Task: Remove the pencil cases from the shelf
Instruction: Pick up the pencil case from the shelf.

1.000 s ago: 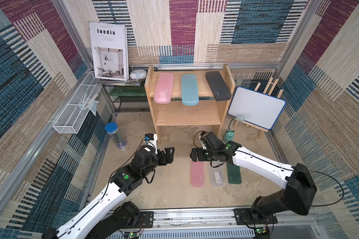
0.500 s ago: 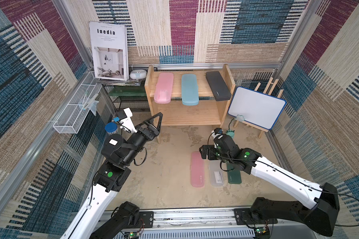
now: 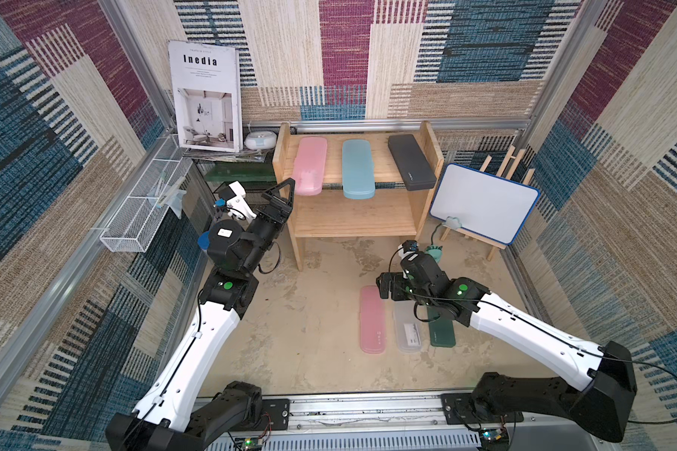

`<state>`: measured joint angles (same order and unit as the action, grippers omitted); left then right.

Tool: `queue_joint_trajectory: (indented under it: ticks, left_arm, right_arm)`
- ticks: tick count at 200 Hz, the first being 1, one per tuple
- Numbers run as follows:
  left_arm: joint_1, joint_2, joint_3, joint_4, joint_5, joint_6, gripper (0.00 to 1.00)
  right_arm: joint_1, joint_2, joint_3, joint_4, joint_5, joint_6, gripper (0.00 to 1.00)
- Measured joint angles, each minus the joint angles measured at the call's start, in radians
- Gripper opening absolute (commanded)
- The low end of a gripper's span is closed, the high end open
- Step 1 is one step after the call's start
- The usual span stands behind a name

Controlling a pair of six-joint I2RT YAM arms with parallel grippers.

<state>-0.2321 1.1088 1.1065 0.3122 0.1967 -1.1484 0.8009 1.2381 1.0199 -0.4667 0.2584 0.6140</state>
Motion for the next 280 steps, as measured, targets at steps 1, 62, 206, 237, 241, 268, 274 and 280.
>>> queue_joint_trajectory:
  ticks: [1, 62, 206, 237, 241, 268, 274, 280]
  left_arm:
    - [0.0, 0.002, 0.001, 0.001, 0.001, 0.0, 0.95]
    - [0.003, 0.088, 0.048, 0.042, 0.046, -0.052, 0.79]
    - [0.004, 0.062, 0.045, -0.022, 0.082, -0.055, 0.17]
    - [0.004, -0.012, 0.0, -0.05, 0.06, 0.019, 0.15]
    - [0.004, -0.027, -0.01, -0.051, 0.06, 0.037, 0.15]
    - [0.001, -0.149, -0.103, -0.031, 0.06, 0.189, 0.14]
    - [0.0, -0.181, -0.127, -0.024, 0.06, 0.23, 0.14]
    - [-0.002, -0.212, -0.153, -0.014, 0.061, 0.273, 0.13]
  right_arm:
    - [0.0, 0.0, 0.0, 0.0, 0.0, 0.0, 0.99]
    - [-0.003, 0.017, 0.008, -0.008, 0.003, -0.005, 0.99]
    - [-0.005, -0.008, 0.024, -0.023, 0.006, -0.007, 0.99]
    - [-0.004, -0.068, 0.072, -0.023, 0.014, -0.022, 0.99]
    - [-0.004, -0.076, 0.083, -0.023, 0.015, -0.024, 0.99]
    - [0.004, -0.107, 0.2, -0.043, 0.017, -0.039, 0.99]
    - [0.011, -0.109, 0.232, -0.043, 0.017, -0.043, 0.99]
    - [0.023, -0.111, 0.267, -0.042, 0.016, -0.05, 0.99]
